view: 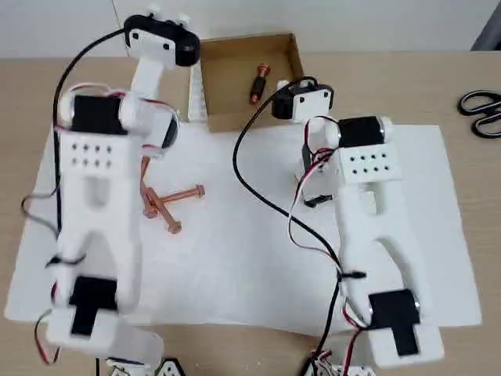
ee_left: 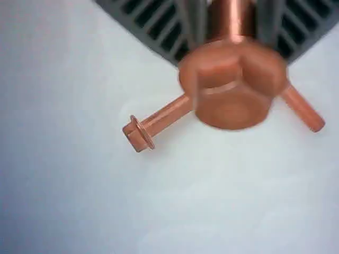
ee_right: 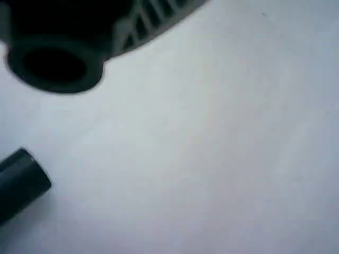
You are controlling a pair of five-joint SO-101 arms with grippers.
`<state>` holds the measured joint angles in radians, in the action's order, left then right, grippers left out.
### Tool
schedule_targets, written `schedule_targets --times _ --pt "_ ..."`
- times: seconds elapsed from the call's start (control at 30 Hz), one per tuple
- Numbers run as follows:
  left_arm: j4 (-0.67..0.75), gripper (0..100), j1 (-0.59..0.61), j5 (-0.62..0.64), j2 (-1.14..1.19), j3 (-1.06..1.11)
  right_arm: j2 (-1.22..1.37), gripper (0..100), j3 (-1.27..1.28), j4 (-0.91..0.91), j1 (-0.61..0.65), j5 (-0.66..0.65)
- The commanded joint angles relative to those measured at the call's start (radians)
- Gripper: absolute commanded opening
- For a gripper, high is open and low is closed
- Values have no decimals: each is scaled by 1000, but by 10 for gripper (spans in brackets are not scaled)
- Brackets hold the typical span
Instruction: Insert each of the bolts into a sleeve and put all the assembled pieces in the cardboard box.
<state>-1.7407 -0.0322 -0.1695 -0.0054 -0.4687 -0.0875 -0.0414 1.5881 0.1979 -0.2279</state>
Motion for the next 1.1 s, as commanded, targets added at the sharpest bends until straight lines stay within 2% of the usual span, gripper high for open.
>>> schedule_targets --times 0.0,0.17,0.4,0.53,0.7,0.93,1.07 --pt "-11 6 8 11 -189 54 -136 3 -51 -1 -4 -8" --pt "-6 6 8 11 -290 142 -300 3 -46 7 24 -9" --pt "80 6 6 66 -425 263 -489 3 -44 8 28 -6" --pt "157 6 -38 77 -509 394 -565 3 -32 10 33 -6" --pt "336 6 -100 196 -615 585 -636 3 69 -15 33 -3" --pt "654 6 -167 293 -726 826 -769 3 402 -298 33 37" --pt "760 6 -167 400 -729 915 -788 3 644 -499 33 41"
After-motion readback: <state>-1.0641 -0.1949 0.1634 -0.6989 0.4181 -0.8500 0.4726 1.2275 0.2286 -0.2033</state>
